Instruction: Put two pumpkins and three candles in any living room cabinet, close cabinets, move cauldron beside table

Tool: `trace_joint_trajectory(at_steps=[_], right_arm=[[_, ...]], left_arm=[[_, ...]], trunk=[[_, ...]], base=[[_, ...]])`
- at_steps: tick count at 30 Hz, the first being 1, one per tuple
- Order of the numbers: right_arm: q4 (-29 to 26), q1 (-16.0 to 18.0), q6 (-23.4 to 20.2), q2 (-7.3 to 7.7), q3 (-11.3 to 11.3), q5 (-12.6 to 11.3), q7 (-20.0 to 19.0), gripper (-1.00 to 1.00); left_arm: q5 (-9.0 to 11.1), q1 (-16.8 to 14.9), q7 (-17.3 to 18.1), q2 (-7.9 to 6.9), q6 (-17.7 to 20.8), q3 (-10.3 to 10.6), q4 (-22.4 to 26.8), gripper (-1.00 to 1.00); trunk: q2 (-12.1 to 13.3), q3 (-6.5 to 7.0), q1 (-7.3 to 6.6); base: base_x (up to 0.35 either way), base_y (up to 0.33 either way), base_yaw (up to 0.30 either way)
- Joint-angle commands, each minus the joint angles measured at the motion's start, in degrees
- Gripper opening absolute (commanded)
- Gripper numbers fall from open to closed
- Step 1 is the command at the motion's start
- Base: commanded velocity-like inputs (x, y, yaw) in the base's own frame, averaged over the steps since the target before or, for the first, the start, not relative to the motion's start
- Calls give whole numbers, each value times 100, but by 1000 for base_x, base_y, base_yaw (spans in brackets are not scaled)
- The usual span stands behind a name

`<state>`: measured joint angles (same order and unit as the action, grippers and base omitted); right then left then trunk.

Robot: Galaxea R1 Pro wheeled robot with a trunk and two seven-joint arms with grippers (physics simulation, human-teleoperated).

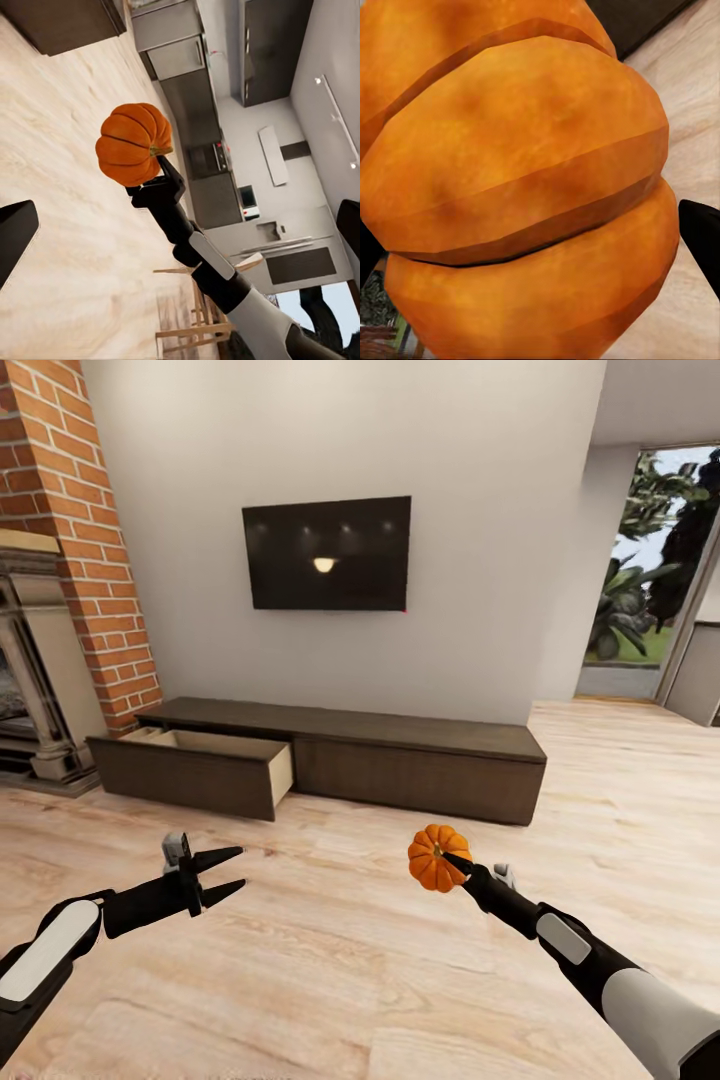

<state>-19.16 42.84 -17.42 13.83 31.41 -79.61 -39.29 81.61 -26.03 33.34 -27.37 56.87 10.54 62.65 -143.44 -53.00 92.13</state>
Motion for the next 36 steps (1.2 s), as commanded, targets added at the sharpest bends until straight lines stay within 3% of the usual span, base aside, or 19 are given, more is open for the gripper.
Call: trace_joint_trajectory(at_steps=[1, 17, 25, 36], right_arm=[[-7, 5, -42, 5, 6, -81, 1, -100], [-8, 5, -47, 5, 6, -81, 1, -100], [13, 5, -49, 5, -10, 245, 9, -100], [27, 5, -47, 5, -12, 279, 6, -100]], left_arm=[[-6, -8, 32, -4, 9, 14, -7, 100], [-7, -8, 32, -6, 9, 10, -7, 100], [-10, -8, 32, -4, 9, 10, -7, 100], [-16, -8, 32, 3, 9, 14, -7, 100]], trunk=[[-3, -3, -1], [-3, 37, -1], [-3, 58, -1], [-3, 80, -1]], base=[[6, 0, 276], [1, 0, 276], [0, 0, 276], [0, 0, 250]])
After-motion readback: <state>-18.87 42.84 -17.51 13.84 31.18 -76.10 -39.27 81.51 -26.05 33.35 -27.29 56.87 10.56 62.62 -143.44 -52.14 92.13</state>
